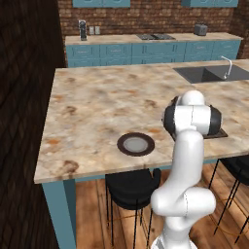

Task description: Create a steak meal by picking up the steak and asparagus from the tray and placing them on the plate. Leave the zucchini on the tray.

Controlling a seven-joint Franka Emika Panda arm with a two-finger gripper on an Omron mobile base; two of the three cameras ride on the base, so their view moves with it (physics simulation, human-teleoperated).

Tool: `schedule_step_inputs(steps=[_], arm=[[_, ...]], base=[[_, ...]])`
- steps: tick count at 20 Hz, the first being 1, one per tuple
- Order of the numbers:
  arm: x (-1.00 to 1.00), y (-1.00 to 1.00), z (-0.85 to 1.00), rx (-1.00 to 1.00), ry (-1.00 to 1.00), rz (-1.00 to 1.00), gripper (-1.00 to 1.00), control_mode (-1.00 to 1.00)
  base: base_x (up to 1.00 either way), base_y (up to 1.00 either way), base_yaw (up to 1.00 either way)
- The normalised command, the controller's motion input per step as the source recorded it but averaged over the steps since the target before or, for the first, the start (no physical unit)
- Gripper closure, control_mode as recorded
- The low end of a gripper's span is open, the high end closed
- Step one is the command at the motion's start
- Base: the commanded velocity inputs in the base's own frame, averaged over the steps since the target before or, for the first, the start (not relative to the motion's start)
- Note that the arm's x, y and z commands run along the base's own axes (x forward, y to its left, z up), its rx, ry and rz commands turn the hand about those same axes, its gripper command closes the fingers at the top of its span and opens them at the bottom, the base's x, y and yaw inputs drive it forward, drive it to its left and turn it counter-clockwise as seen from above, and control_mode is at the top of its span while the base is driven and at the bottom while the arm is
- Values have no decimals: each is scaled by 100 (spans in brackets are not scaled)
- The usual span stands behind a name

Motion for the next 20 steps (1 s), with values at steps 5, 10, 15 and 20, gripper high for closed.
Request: schedule_step_inputs(steps=[5, 10, 15, 20], arm=[[-52, 57, 52, -1, 0, 5, 100, -100], [-52, 98, 35, -3, 0, 6, 100, -100], [-24, 100, 27, -4, 2, 5, 100, -100], [-1, 100, 16, -3, 9, 6, 100, -100]], base=[[0, 0, 0], [0, 0, 0], [0, 0, 0], [0, 0, 0]])
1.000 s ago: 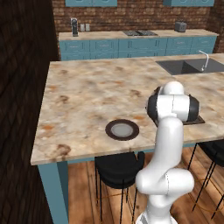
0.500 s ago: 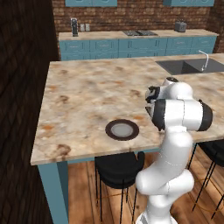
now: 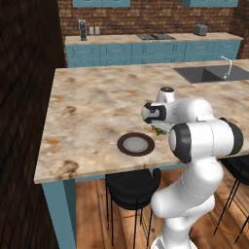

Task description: Create a steak meal by picking up the steak and asparagus from the tray and placing them on the plate. Leave the zucchini on the tray.

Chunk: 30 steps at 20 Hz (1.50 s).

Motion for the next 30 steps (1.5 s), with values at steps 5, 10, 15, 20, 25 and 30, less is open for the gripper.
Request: schedule_step_inputs(steps=[5, 10, 15, 20, 25, 30], arm=[[0, 100, 1, -5, 22, 6, 100, -100], [10, 98, -24, -5, 18, 8, 100, -100], [37, 59, -56, 0, 3, 14, 100, -100], [44, 12, -49, 0, 0, 11, 100, -100], [48, 0, -19, 2, 0, 4, 100, -100], [-19, -20, -3, 0, -7, 1, -100, -100]], base=[[0, 0, 0], [0, 0, 0], [0, 0, 0], [0, 0, 0], [0, 0, 0], [0, 0, 0]])
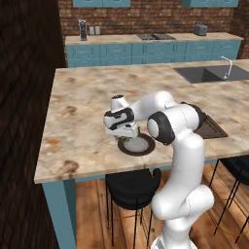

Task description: Create a steak meal by picking up the steak and asparagus from the tray and placing them on the plate. Leave the zucchini on the tray.

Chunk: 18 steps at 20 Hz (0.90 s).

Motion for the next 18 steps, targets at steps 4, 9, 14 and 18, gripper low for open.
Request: schedule_step_inputs(steps=[4, 9, 14, 18], arm=[[-53, -42, 8, 0, -15, 0, -100, -100], [-42, -8, 15, 0, -16, 0, -100, -100], [-39, 0, 84, 0, -24, 0, -100, -100], [-36, -36, 84, 0, -12, 0, -100, -100]], base=[[0, 0, 0], [0, 0, 0], [0, 0, 0], [0, 0, 0]])
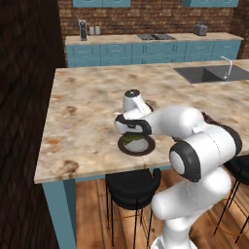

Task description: Create a steak meal by picking up the steak and asparagus from the tray and placing them on the plate. Leave the zucchini on the tray.

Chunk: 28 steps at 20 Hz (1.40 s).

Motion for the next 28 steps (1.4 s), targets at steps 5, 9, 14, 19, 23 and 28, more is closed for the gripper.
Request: schedule_step_inputs(steps=[5, 9, 14, 19, 23, 28], arm=[[-17, -96, 60, 2, 0, 0, -100, -100], [-11, -100, 55, 6, 0, 0, -100, -100], [-13, -100, 41, 12, 0, -6, -100, -100], [-1, -100, 19, 18, 0, -10, -100, -100], [7, -100, 0, 15, 0, -13, -100, -100], [22, -98, 0, 9, 1, -12, -100, -100]], base=[[0, 0, 0], [0, 0, 0], [0, 0, 0], [0, 0, 0], [0, 0, 0], [0, 0, 0]])
